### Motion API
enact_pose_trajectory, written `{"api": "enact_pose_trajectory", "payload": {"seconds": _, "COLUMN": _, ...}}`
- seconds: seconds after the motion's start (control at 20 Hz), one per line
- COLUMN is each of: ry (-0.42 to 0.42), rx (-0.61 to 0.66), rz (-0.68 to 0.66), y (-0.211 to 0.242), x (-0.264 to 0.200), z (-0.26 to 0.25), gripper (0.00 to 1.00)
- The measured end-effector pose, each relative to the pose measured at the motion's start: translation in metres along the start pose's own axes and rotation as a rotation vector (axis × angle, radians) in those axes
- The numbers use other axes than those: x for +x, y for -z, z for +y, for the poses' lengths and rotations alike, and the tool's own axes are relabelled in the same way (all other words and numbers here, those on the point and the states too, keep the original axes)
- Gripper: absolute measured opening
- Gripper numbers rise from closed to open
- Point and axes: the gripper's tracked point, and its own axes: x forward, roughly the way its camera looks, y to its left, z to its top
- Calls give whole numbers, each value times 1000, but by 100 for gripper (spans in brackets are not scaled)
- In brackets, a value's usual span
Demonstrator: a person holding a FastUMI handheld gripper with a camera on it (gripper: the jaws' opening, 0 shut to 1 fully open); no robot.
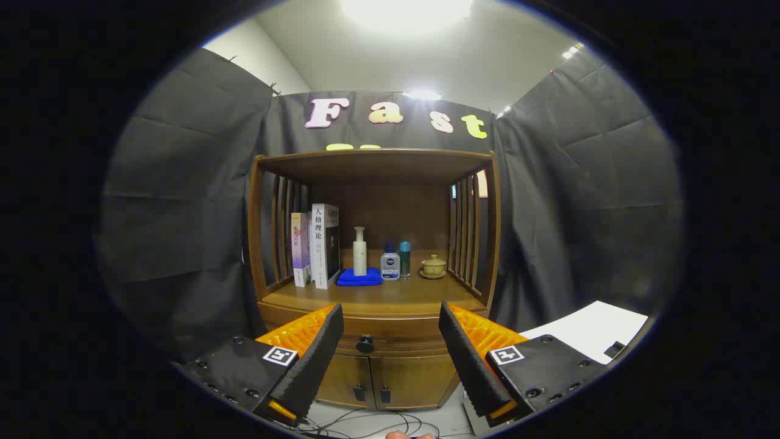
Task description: Pull open the drawer, take out the items inside it, and place them on the countertop above the cabinet.
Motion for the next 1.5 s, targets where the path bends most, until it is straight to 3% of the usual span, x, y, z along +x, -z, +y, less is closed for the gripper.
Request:
{"api": "enact_pose_trajectory", "payload": {"seconds": 1.0, "ry": 9, "rx": -9, "rz": 29, "y": 15, "x": 15, "z": -3, "gripper": 99}}
{"api": "enact_pose_trajectory", "payload": {"seconds": 1.5, "ry": -12, "rx": 60, "rz": 89, "y": 30, "x": 63, "z": 10, "gripper": 99}}
